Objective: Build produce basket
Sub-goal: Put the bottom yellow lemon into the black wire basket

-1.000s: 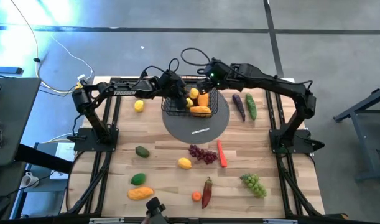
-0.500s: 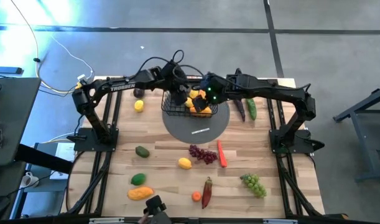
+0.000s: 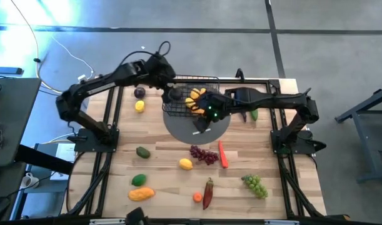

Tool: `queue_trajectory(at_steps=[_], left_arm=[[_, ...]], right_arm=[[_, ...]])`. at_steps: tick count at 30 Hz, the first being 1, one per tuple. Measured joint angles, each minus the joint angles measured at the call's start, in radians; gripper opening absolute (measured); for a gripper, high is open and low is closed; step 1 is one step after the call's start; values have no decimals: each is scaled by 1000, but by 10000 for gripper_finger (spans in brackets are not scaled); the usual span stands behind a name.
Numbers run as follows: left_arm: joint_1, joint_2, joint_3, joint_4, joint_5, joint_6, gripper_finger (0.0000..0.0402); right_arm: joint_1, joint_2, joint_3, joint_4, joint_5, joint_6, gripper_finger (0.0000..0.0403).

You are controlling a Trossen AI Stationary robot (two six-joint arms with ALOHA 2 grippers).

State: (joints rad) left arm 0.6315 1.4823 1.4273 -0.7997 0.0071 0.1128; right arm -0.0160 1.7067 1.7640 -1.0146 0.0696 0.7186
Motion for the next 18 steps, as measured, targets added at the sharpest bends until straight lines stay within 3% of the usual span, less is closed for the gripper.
queue_trajectory(at_steps=[12,18], left_arm=[[-83,-181,0,-191,0,-129,262],[-139,-242,0,-288,0,-193,262]], right_arm=[[103,1,-68,25,3,44,248],[162,4,-78,97,72,41,248]])
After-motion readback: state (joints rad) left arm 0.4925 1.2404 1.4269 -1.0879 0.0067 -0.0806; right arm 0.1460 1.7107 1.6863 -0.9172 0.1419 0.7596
